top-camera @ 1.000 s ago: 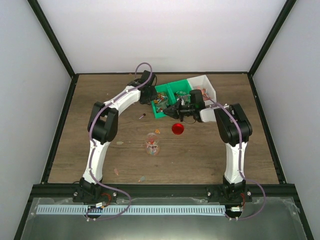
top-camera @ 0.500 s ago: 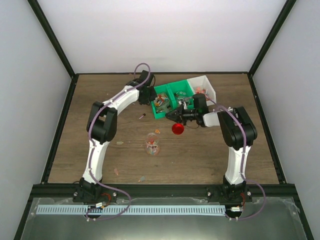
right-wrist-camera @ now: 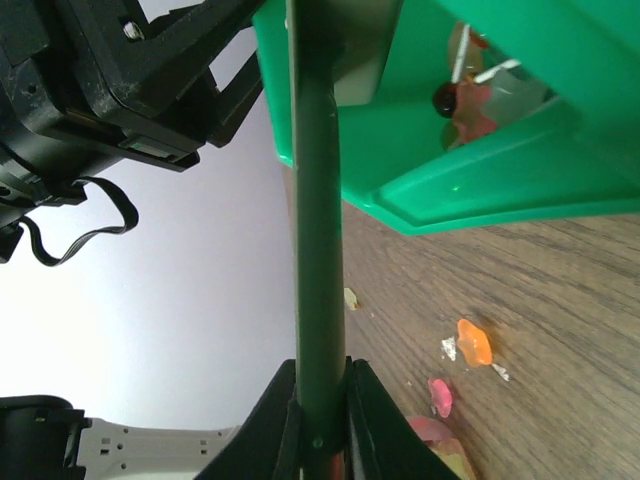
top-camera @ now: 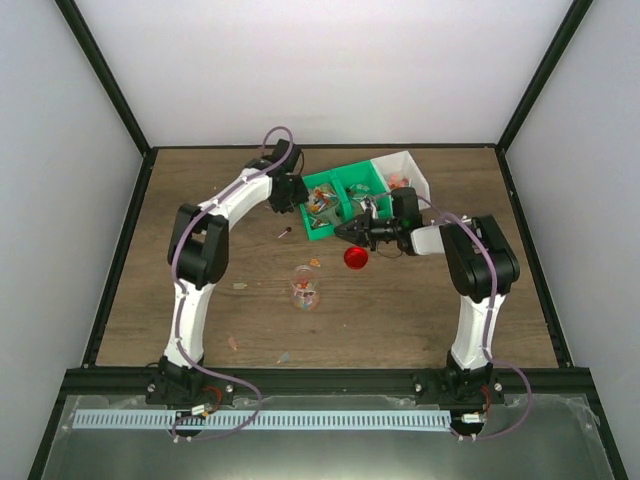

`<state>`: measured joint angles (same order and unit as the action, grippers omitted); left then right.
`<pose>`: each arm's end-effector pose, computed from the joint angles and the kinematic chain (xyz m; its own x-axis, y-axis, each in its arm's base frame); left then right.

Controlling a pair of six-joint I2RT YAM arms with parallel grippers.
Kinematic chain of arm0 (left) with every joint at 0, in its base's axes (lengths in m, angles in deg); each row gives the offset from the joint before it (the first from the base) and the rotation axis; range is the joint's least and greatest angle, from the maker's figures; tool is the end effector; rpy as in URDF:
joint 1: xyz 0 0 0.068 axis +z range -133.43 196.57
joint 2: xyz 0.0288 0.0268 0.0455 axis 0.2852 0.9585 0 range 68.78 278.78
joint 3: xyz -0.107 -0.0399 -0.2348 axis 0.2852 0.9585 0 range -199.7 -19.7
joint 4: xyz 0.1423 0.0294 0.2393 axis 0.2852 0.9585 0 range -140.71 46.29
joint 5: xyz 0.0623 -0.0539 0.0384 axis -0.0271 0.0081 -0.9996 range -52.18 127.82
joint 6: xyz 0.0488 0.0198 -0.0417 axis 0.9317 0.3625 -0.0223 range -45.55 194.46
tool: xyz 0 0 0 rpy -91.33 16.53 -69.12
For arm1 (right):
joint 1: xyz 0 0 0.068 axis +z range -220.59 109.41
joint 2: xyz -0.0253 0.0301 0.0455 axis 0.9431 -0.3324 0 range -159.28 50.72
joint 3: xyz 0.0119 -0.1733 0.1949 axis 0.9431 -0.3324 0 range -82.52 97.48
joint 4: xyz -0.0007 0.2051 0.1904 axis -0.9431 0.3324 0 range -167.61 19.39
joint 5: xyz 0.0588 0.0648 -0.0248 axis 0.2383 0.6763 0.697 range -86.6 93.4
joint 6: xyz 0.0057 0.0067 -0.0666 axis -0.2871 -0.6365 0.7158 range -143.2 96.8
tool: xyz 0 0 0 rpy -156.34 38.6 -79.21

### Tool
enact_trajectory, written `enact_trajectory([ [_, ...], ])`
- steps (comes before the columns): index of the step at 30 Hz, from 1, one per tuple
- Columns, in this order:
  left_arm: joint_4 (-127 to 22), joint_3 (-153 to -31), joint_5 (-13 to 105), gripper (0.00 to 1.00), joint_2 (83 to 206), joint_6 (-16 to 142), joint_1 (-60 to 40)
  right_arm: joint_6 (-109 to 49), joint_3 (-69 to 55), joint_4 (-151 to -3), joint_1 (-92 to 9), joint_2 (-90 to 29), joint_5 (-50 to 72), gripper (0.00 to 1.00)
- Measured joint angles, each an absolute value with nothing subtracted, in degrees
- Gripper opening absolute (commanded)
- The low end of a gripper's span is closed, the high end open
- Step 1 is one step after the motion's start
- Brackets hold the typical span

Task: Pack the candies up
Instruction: Scoop the fake candies from the storage box.

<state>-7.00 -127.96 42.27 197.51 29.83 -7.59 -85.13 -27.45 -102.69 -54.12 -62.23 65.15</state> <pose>0.4563 -0.2092 0.1590 -0.8928 -0.3671 -0.2610 -0.2646 0.8963 -0.3559 0.3636 0.1566 0.0995 -0.9894 0.1429 0.0257 0.0613 0.2504 0.9662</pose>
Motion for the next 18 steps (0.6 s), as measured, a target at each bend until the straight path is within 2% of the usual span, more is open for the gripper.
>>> enact_trajectory([
  [18, -5.93, -129.58, 41.09, 0.38, 188.57, 31.06, -6.43, -86.77, -31.01, -109.23, -55.89, -61.09, 69.70, 0.01],
])
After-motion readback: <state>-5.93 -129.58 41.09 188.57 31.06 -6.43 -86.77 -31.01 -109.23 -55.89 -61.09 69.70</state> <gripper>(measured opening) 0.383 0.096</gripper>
